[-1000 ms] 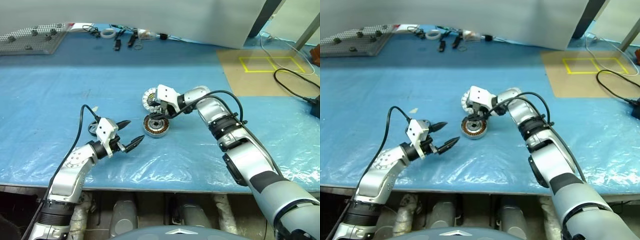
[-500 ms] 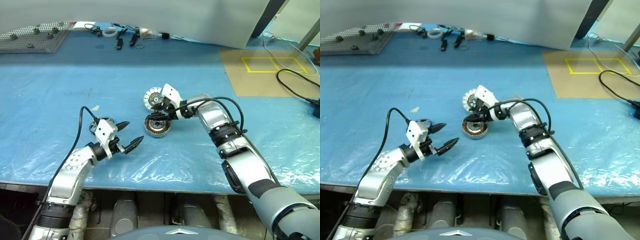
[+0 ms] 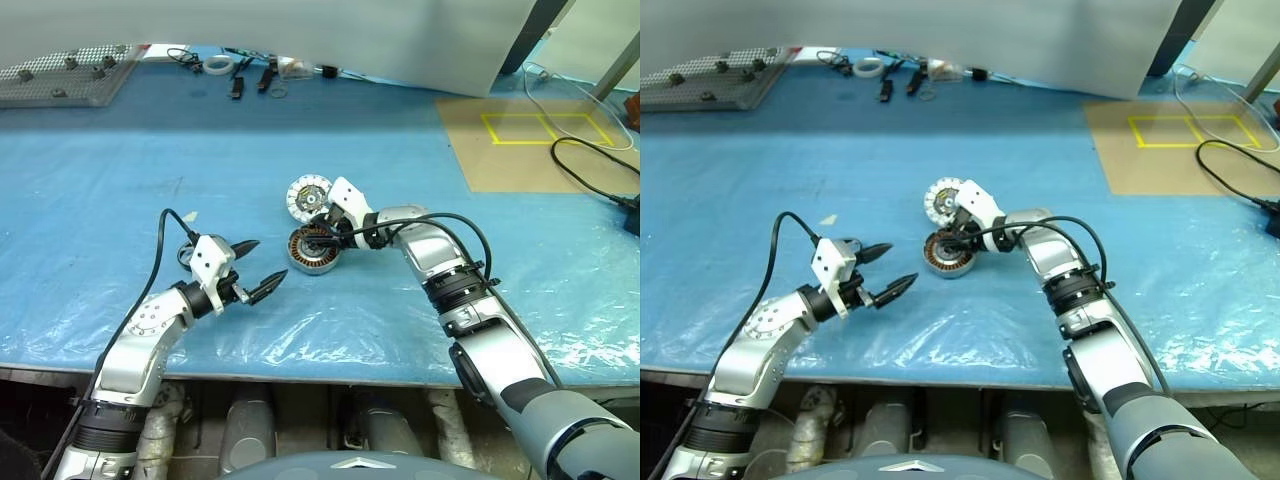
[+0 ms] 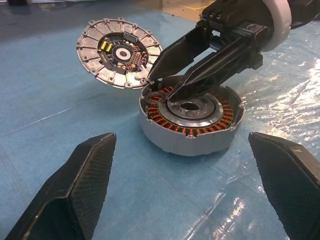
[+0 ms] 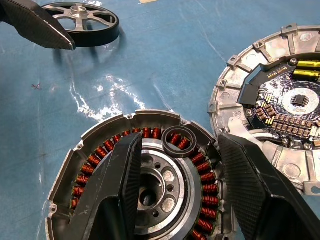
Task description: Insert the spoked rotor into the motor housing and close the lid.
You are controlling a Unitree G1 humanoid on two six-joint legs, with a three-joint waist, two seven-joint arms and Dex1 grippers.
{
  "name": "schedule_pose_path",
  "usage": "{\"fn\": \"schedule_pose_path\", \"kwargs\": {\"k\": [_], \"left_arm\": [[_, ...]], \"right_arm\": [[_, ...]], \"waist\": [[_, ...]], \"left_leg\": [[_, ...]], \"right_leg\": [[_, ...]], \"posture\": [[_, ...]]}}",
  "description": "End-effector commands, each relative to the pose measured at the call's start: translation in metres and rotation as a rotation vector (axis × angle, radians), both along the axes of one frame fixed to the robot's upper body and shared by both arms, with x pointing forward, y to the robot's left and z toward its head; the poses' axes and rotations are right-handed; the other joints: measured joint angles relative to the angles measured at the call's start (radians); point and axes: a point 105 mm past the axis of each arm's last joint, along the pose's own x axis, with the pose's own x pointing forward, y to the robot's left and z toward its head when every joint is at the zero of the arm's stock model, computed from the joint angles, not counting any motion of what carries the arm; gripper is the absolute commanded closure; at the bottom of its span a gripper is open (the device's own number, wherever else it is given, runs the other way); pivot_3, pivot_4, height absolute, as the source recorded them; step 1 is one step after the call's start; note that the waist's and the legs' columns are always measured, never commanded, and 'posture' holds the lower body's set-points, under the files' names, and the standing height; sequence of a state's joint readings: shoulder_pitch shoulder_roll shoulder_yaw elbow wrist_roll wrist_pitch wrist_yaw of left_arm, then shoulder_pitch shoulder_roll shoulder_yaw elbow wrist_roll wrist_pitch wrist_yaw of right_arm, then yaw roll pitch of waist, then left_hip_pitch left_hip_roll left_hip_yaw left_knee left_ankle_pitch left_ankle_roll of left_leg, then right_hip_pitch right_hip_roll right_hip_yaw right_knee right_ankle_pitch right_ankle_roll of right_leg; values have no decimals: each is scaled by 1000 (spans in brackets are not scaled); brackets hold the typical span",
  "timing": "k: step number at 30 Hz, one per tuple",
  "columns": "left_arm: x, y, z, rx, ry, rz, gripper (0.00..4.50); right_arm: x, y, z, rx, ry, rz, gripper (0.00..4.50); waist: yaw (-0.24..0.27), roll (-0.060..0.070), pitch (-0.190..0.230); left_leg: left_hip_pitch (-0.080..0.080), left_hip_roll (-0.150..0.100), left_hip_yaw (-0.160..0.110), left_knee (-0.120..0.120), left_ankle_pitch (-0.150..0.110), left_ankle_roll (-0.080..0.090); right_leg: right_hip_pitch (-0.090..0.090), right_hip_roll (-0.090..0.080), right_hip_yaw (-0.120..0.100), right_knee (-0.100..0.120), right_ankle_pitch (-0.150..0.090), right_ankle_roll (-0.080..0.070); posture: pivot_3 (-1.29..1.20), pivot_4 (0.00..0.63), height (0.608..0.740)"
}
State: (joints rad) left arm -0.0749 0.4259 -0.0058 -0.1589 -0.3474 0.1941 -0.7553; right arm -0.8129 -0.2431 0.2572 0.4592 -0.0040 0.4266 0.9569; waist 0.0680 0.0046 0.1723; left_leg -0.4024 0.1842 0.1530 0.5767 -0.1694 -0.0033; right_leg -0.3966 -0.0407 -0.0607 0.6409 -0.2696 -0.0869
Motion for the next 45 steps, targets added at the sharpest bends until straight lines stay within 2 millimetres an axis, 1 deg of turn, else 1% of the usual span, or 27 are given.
{"fn": "schedule_pose_path", "kwargs": {"k": [1, 8, 11, 19, 24, 29, 34, 39, 42, 45], "left_arm": [[-1, 0, 8, 5, -35, -5, 0], [-3, 1, 6, 2, -31, 2, 0], [-3, 0, 6, 2, -30, 1, 0], [-2, -1, 6, 0, -32, -5, 0], [-2, 0, 8, 3, -35, -16, 0], [-5, 1, 9, -1, -34, -26, 0], [-4, 3, 9, 0, -33, -18, 0], [-4, 2, 8, 0, -33, -17, 0], [-4, 0, 7, 0, -31, -19, 0], [-4, -1, 6, 0, -29, -20, 0]], "right_arm": [[-1, 2, 5, 3, -12, 15, 1979], [-8, 5, 14, 24, -22, 47, 1979], [-10, 6, 15, 27, -23, 55, 1979], [-13, 4, 0, 6, 26, 44, 1979], [-11, 4, -5, 1, 28, 32, 1979], [-8, 7, -2, 18, 22, 24, 1979], [-8, 15, 5, 52, 15, 30, 1979], [-7, 16, 6, 54, 14, 28, 1979], [-4, 15, 2, 38, 10, 3, 1979], [3, 12, 0, 42, 14, -55, 1979]], "waist": [[0, 0, 0], [0, 0, 0], [0, 0, 0], [0, 0, 0], [0, 0, 0], [0, 0, 0], [0, 0, 0], [0, 0, 0], [0, 0, 0], [-1, 0, 0]], "left_leg": [[0, 0, 0, 0, 0, 0], [0, 0, 0, 0, 0, 0], [0, 0, 0, 0, 0, 0], [0, 0, 0, 0, 0, 0], [0, 0, 0, 0, -1, -1], [1, 0, 0, 0, -2, -3], [1, 0, 0, 0, -2, -3], [1, 0, 0, 0, -1, -3], [1, 0, 0, 0, -2, -3], [2, 0, 0, 0, -2, -3]], "right_leg": [[0, 0, 0, 0, 0, 0], [0, 0, 0, 0, 0, 1], [0, 0, 0, 0, 1, 1], [0, 0, 0, 0, 1, 1], [0, 0, 0, 0, 0, 1], [1, 0, 0, 0, 1, 1], [1, 0, 0, 0, 0, 0], [1, 0, 0, 0, 0, 0], [1, 0, 0, 0, 0, 0], [1, 0, 0, 0, 0, 0]], "posture": [[0, 150, 740], [0, 150, 740], [0, 150, 740], [0, 150, 740], [0, 150, 740], [0, 150, 740], [0, 150, 740], [0, 150, 740], [0, 150, 740], [0, 150, 740]]}}
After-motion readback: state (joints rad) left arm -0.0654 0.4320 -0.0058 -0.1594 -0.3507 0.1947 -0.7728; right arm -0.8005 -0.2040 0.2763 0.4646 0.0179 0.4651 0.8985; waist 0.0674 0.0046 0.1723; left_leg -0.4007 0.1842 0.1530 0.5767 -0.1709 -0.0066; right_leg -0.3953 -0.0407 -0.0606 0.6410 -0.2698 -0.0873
